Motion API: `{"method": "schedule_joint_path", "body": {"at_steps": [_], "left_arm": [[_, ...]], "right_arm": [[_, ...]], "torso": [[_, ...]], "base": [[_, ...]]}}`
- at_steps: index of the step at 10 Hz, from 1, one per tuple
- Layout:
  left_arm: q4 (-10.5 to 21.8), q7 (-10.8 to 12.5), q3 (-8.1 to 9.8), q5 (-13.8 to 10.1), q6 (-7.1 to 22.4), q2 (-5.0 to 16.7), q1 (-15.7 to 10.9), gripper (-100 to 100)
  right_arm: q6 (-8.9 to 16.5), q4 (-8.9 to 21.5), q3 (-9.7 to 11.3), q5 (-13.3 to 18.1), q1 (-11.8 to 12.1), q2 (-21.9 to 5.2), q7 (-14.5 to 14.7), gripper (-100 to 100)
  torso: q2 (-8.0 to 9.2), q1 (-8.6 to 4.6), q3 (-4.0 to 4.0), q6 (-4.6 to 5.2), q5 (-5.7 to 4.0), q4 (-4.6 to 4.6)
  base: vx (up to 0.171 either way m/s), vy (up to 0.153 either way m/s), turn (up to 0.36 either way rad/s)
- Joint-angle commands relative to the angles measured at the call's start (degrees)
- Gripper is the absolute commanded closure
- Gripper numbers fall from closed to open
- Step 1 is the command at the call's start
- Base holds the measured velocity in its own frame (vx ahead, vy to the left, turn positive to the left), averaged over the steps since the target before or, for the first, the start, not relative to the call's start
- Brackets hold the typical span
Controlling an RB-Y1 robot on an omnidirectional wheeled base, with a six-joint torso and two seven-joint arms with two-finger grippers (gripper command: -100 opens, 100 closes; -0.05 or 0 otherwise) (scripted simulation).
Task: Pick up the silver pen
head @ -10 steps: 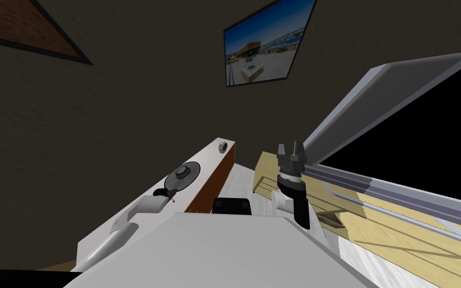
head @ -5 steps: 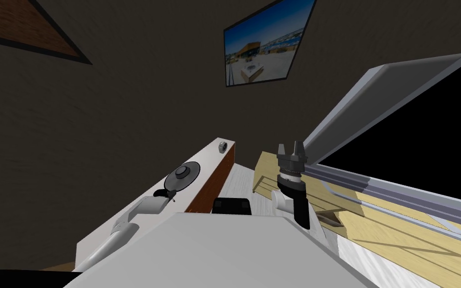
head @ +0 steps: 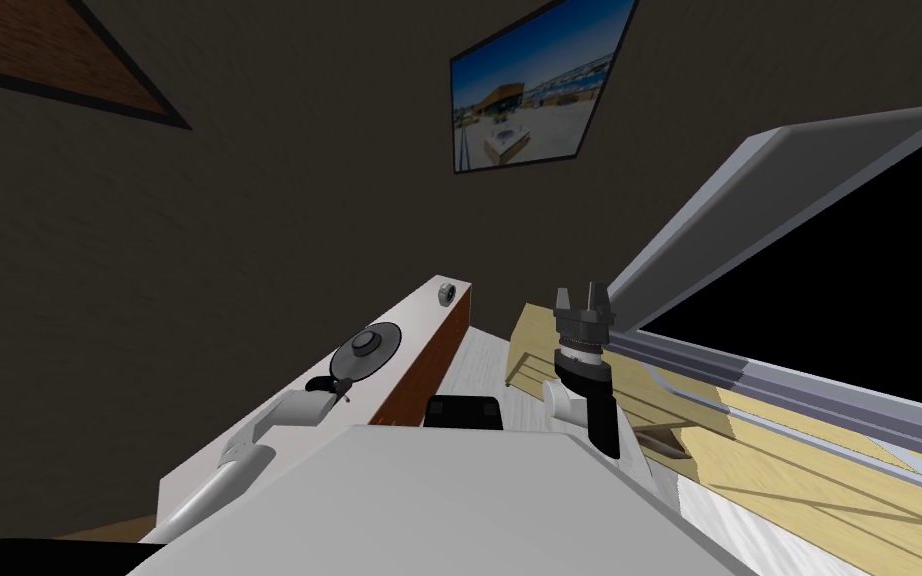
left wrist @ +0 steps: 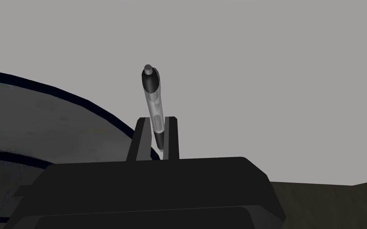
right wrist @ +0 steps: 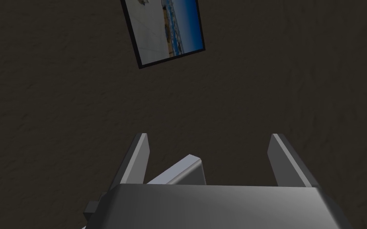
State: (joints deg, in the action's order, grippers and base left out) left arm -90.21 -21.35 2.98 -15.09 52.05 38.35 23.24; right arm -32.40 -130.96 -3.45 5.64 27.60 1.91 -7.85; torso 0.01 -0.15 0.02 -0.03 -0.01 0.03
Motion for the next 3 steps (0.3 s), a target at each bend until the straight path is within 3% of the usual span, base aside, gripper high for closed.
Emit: {"method": "schedule_joint_path", "body": {"at_steps": [1, 2, 3], "left_arm": [[-2.11, -0.06, 0.38, -0.61, 1.5, 0.63, 0.61, 100], [-1.08, -0.07, 0.19, -0.34, 0.74, 0.36, 0.29, 100], [-1.22, -0.1, 0.22, -0.37, 0.9, 0.4, 0.33, 0]], "right_arm": [[0.0, 0.0, 0.0, 0.0, 0.0, 0.0, 0.0, 0], [0.0, 0.0, 0.0, 0.0, 0.0, 0.0, 0.0, 0], [0.0, 0.0, 0.0, 0.0, 0.0, 0.0, 0.0, 0]], "torso": [[0.0, 0.0, 0.0, 0.0, 0.0, 0.0], [0.03, -0.02, 0.02, -0.01, 0.0, 0.0], [0.03, 0.04, 0.01, -0.01, 0.02, 0.0]], "base": [[-0.005, -0.027, 0.037], [-0.003, -0.012, 0.007], [0.0, 0.0, 0.0]]}}
